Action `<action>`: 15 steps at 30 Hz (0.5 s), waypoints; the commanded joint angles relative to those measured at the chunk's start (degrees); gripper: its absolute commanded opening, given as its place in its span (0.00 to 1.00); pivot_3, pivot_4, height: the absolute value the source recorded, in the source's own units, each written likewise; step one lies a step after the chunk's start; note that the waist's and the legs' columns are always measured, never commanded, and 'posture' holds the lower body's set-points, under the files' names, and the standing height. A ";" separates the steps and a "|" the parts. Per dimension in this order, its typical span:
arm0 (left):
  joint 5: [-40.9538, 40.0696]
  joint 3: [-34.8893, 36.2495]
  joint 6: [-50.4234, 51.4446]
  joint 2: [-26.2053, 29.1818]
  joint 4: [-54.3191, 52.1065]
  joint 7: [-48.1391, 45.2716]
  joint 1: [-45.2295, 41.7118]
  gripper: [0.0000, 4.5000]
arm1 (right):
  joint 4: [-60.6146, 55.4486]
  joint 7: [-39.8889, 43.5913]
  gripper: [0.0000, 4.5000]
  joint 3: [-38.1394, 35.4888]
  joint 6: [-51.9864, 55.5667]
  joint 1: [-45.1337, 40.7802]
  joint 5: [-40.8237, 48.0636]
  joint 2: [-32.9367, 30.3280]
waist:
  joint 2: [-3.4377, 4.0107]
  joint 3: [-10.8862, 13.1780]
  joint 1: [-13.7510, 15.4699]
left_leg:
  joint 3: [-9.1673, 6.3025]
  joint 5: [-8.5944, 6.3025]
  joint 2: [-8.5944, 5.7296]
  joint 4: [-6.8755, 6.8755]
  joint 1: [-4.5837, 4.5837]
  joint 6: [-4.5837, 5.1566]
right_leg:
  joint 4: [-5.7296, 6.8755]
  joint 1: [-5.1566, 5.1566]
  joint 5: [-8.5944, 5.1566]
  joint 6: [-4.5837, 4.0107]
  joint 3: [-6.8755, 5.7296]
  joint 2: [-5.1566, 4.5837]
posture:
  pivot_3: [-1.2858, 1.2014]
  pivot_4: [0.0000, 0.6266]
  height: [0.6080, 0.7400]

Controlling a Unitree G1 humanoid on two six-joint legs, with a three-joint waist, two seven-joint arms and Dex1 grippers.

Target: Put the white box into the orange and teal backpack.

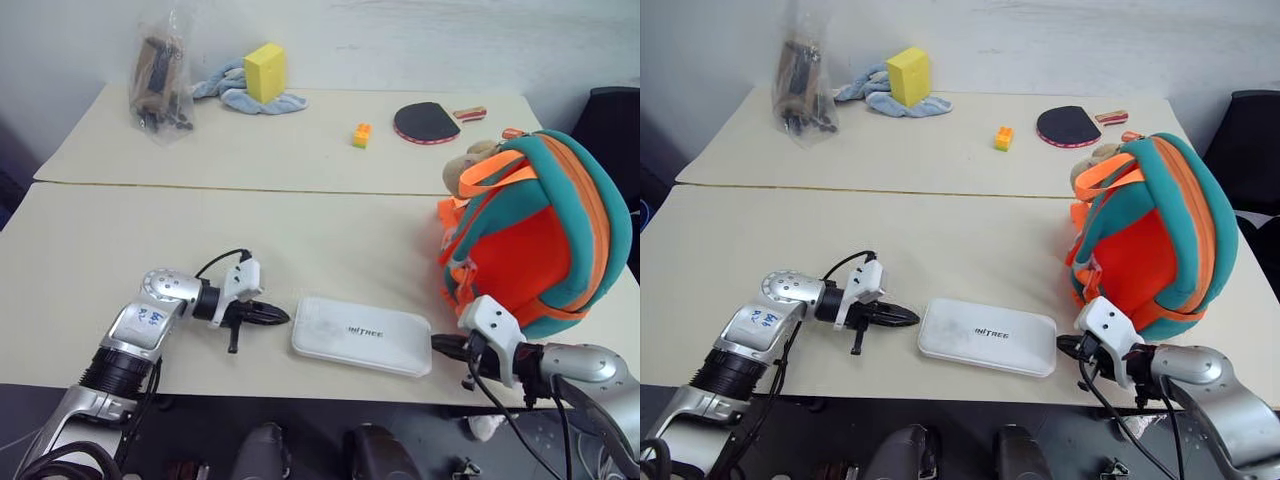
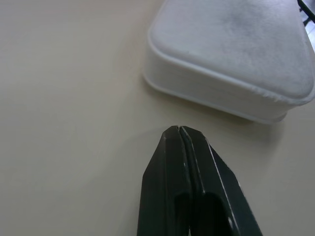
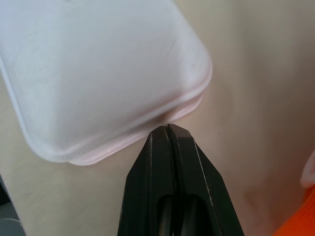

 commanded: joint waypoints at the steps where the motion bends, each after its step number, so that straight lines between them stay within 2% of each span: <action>1: -3.40 3.23 8.18 1.40 0.47 -0.18 -1.69 0.13 | -4.50 -0.31 0.00 -2.06 0.43 1.57 1.32 0.33 | 0.00 0.00 -0.01 | -0.01 0.00 0.00 0.00 0.00 0.00 | 0.01 0.00 0.00 0.00 0.00 0.00 | 0.52 0.24 1.00; 4: -11.64 4.88 28.89 2.52 -2.20 -1.12 -4.40 0.31 | -6.43 -1.49 0.00 -0.84 0.50 2.44 0.81 1.09 | -0.01 0.00 -0.10 | -0.03 0.00 0.01 0.04 -0.02 0.00 | 0.05 -0.01 0.00 0.00 -0.02 0.00 | 0.52 0.24 1.00; 7: -15.01 3.56 43.00 3.21 -1.61 -0.27 -7.15 0.52 | -6.73 -2.94 0.00 0.31 0.67 1.87 0.10 2.13 | 0.00 0.00 -0.09 | -0.05 0.00 0.00 0.06 -0.05 -0.01 | 0.06 -0.02 0.00 0.00 -0.03 0.00 | 0.52 0.24 1.00; 13: -16.72 -1.86 52.81 4.91 -2.28 -0.64 -9.58 0.94 | -7.21 -4.29 0.00 1.68 0.78 1.74 -0.75 3.13 | -0.01 0.00 -0.02 | -0.05 0.01 0.00 0.14 -0.05 -0.02 | 0.05 -0.01 0.00 0.00 -0.02 0.01 | 0.52 0.24 1.00; 14: -17.21 -2.58 53.65 5.08 -2.52 -0.94 -9.71 0.99 | -7.26 -4.39 0.00 1.71 0.77 1.79 -0.83 3.19 | 0.00 0.00 -0.04 | -0.05 0.00 0.00 0.16 -0.05 -0.03 | 0.05 0.00 0.00 0.00 -0.02 0.01 | 0.52 0.24 1.00; 15: -17.34 -3.56 54.54 4.89 -2.26 -0.78 -10.06 0.99 | -7.18 -4.55 0.00 1.81 0.75 1.73 -0.97 3.28 | 0.00 0.00 -0.06 | -0.04 0.00 0.00 0.18 -0.05 -0.03 | 0.05 0.01 0.00 0.00 0.00 0.01 | 0.52 0.24 1.00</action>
